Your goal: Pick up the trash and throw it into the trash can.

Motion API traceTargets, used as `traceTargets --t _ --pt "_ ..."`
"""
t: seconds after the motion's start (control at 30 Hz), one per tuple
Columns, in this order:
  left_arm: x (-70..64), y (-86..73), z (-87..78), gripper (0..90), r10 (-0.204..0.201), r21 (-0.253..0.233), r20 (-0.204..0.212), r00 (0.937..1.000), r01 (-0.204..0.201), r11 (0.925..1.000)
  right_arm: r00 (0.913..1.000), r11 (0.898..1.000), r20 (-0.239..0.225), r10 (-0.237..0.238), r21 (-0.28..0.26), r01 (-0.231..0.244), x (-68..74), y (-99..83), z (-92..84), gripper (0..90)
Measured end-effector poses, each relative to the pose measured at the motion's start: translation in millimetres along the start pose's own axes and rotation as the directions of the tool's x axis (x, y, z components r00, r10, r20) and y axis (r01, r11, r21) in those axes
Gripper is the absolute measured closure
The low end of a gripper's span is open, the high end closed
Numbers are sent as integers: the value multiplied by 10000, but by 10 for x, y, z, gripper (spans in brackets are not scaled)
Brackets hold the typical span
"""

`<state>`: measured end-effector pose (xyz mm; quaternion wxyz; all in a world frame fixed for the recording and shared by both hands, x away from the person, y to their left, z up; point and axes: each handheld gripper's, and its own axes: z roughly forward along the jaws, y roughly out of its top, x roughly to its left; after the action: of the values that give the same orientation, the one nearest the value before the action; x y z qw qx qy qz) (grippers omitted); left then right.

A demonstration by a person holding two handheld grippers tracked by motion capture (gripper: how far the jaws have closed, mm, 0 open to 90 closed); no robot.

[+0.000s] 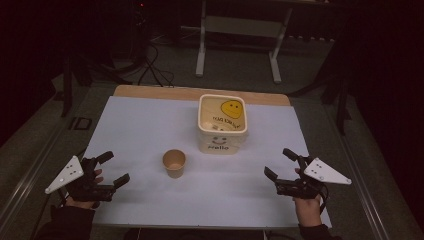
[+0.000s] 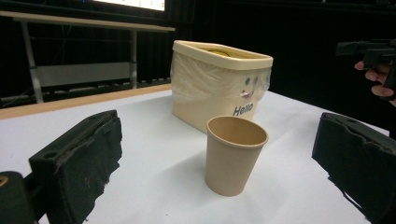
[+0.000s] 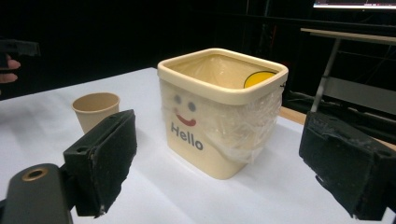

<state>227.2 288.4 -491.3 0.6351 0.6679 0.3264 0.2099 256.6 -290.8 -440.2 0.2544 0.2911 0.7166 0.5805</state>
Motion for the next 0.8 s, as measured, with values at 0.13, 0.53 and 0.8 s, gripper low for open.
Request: traceTargets --t 0.13,0.53,0.8 --pt "6 15 -17 21 -196 54 -132 9997 197 9998 10000 10000 -84 14 -22 -14 -2 2 -3 110" --pt "81 283 -88 5 -1298 786 151 9914 1282 9886 9999 9998 -138 85 -181 -88 -6 20 -26 110" --pt "136 532 -69 5 -980 1497 1000 9901 824 9853 9999 10000 -130 -22 -62 22 13 27 -16 110"
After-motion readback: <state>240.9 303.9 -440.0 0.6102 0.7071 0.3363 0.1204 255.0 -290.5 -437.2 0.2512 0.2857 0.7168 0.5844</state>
